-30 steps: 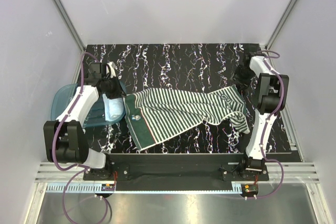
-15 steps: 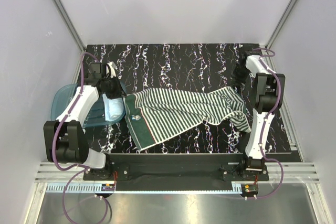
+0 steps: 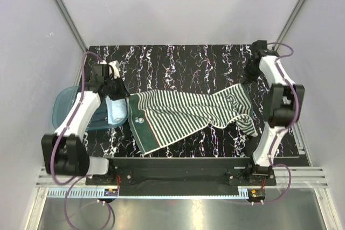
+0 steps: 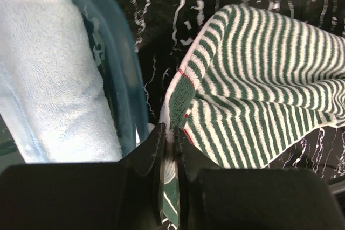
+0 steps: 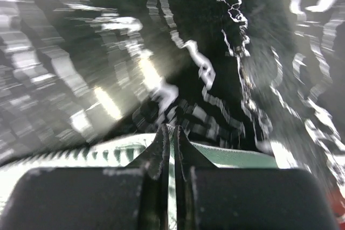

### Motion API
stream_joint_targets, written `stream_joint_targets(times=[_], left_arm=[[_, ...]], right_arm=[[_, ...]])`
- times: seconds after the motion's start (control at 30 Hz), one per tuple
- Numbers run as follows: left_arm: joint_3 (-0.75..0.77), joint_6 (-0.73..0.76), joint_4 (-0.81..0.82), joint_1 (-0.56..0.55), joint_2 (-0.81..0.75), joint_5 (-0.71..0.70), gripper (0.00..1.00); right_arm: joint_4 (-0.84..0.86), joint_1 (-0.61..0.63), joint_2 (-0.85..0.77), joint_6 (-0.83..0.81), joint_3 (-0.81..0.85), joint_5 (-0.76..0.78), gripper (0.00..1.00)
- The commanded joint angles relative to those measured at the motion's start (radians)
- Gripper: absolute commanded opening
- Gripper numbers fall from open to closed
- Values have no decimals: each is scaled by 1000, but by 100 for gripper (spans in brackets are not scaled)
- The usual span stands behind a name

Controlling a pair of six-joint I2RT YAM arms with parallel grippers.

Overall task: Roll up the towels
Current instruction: Flatten the towel

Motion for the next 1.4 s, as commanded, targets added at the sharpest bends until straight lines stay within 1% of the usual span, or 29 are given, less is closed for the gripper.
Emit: stream_joint_targets(times=[0.0, 0.03, 0.1, 0.13, 0.2, 0.23, 0.27, 0.33, 0.37, 0.43, 0.47, 0.53, 0.63, 0.73, 0.8, 0.83, 0.87, 0.9, 1.0, 1.03, 1.07, 1.1, 1.13, 1.2, 1.23, 1.27, 1.3, 1.33, 1.37], left_arm=[[39, 37, 8, -32, -162, -39, 0], [39, 31, 7, -39, -186, -36, 0], [36, 14, 5, -44, -263, -10, 0], [37, 11, 7, -53, -291, 5, 0], [31, 26, 30, -66, -379, 83, 0], [34, 31, 34, -87, -409, 90, 0], [37, 37, 35, -99, -436, 95, 0], [63, 52, 18, -116, -515, 111, 0], [76, 58, 1, -116, -538, 121, 0], [100, 77, -19, -118, -601, 147, 0], [131, 91, -37, -118, -636, 169, 0], [168, 106, -51, -119, -671, 206, 0], [226, 101, -44, -130, -733, 240, 0], [278, 83, -70, -147, -714, 230, 0], [281, 75, -85, -147, -675, 220, 0], [274, 69, -85, -147, -662, 210, 0], [266, 59, -82, -147, -633, 196, 0], [245, 39, -79, -145, -616, 170, 0], [203, 14, -39, -147, -532, 171, 0], [163, 6, -15, -145, -510, 170, 0], [146, 5, 22, -145, -462, 162, 0], [131, 6, 44, -145, -434, 159, 0], [93, 9, 73, -145, -405, 157, 0], [80, 23, 128, -144, -291, 128, 0], [92, 29, 140, -144, -244, 122, 0], [102, 37, 146, -144, -148, 125, 0], [111, 43, 157, -144, -101, 136, 0], [134, 48, 183, -144, -8, 148, 0], [167, 61, 176, -144, 41, 153, 0]], right_arm=[[-35, -9, -298, 25, 20, 22, 0], [-50, -23, -391, 30, 18, 22, 0], [-61, -37, -488, 54, 7, 24, 0], [-64, -43, -584, 61, 0, 27, 0], [-71, -44, -675, 73, -13, 48, 0], [-87, -44, -758, 76, -13, 56, 0], [-97, -46, -800, 84, -13, 68, 0], [-136, -46, -879, 85, -4, 114, 0], [-145, -46, -962, 88, -4, 133, 0], [-185, -46, -1075, 87, 4, 197, 0], [-200, -46, -1107, 87, 16, 237, 0], [-245, -46, -1180, 85, 35, 268, 0], [-297, -46, -1237, 77, 87, 354, 0], [-334, -44, -1218, 59, 112, 423, 0], [-376, -44, -1167, 64, 113, 430, 0], [-377, -44, -1117, 71, 104, 423, 0], [-371, -44, -1098, 80, 66, 408, 0], [-322, -44, -1082, 88, 35, 377, 0], [-212, -44, -1021, 110, -91, 320, 0], [-181, -44, -985, 114, -121, 317, 0], [-147, -46, -964, 123, -188, 309, 0], [-80, -46, -947, 128, -221, 309, 0], [-50, -49, -903, 136, -247, 308, 0], [46, -56, -852, 142, -324, 302, 0], [77, -60, -793, 145, -339, 299, 0], [106, -64, -760, 145, -364, 288, 0], [157, -69, -724, 145, -369, 285, 0], [180, -69, -650, 139, -366, 286, 0], [198, -69, -610, 137, -358, 286, 0]])
